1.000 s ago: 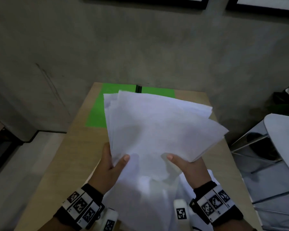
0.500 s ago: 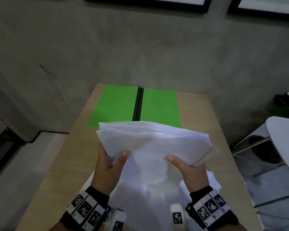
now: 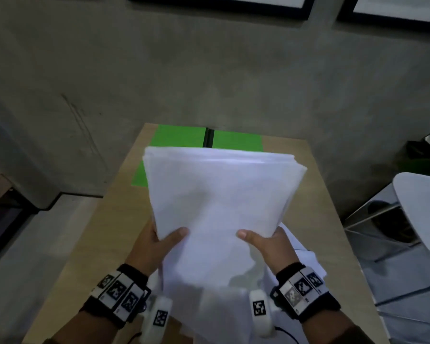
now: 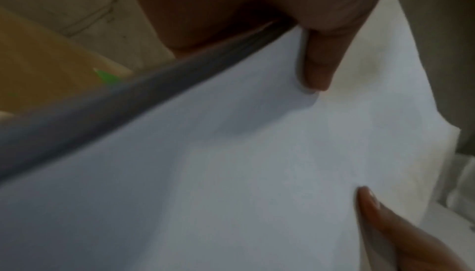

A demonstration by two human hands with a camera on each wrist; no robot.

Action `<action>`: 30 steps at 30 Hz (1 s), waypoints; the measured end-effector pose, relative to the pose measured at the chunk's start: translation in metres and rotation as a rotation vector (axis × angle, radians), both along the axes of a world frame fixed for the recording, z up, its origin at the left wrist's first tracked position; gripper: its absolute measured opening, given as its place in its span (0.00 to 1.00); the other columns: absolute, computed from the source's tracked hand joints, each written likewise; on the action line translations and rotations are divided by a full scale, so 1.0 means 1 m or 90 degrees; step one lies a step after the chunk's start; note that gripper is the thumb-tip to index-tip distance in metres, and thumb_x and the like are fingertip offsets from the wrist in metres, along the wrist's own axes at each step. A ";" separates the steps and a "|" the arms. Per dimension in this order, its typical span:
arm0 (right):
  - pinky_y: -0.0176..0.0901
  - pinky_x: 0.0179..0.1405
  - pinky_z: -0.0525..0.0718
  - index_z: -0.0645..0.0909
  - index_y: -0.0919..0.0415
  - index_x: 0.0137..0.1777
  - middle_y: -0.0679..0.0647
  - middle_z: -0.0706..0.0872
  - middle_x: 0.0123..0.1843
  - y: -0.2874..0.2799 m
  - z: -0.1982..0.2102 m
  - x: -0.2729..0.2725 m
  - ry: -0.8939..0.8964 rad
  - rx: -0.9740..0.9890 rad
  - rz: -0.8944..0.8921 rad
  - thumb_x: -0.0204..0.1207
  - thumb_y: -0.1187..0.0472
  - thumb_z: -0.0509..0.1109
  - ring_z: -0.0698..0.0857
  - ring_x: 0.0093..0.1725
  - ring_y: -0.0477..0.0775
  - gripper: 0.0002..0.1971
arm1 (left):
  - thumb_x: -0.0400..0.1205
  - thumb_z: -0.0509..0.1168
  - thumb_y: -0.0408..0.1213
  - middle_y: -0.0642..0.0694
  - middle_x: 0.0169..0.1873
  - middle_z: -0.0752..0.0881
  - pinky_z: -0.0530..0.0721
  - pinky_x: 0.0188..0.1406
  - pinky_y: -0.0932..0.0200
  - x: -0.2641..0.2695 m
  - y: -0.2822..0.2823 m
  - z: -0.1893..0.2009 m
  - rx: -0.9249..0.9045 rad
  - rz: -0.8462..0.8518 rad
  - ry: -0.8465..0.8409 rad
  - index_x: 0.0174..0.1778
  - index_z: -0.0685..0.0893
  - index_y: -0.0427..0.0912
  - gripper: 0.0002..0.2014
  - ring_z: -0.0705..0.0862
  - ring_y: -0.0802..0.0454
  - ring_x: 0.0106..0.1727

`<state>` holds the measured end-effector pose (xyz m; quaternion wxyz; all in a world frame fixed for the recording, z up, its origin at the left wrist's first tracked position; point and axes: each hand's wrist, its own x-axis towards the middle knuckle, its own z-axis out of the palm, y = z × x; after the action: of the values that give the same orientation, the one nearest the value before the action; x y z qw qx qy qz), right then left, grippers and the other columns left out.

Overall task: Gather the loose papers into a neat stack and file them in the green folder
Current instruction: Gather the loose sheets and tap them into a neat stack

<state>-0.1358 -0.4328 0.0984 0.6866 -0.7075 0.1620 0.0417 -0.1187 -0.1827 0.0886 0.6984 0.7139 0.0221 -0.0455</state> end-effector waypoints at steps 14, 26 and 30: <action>0.46 0.66 0.73 0.78 0.57 0.67 0.56 0.80 0.66 0.031 -0.090 0.023 0.085 -0.627 0.278 0.76 0.51 0.64 0.76 0.67 0.59 0.21 | 0.77 0.70 0.35 0.36 0.30 0.84 0.79 0.32 0.59 -0.044 0.111 -0.027 0.134 0.325 0.215 0.49 0.82 0.25 0.14 0.78 0.45 0.30; 0.43 0.57 0.74 0.82 0.56 0.60 0.54 0.86 0.61 0.055 -0.084 0.048 0.025 -0.572 0.232 0.79 0.57 0.62 0.81 0.62 0.57 0.13 | 0.69 0.73 0.56 0.29 0.54 0.86 0.78 0.61 0.38 -0.065 0.159 -0.051 0.130 0.442 0.226 0.55 0.82 0.37 0.27 0.84 0.36 0.58; 0.35 0.53 0.71 0.82 0.60 0.64 0.55 0.85 0.62 0.018 -0.049 0.059 0.041 -0.481 0.282 0.80 0.64 0.63 0.81 0.62 0.55 0.14 | 0.69 0.72 0.58 0.30 0.55 0.86 0.77 0.60 0.39 -0.064 0.161 -0.061 0.096 0.465 0.216 0.54 0.81 0.40 0.27 0.83 0.38 0.58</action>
<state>-0.0765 -0.4151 0.0498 0.3490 -0.9249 0.0313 0.1476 -0.1831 -0.0218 0.0272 0.6011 0.6906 0.3921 0.0899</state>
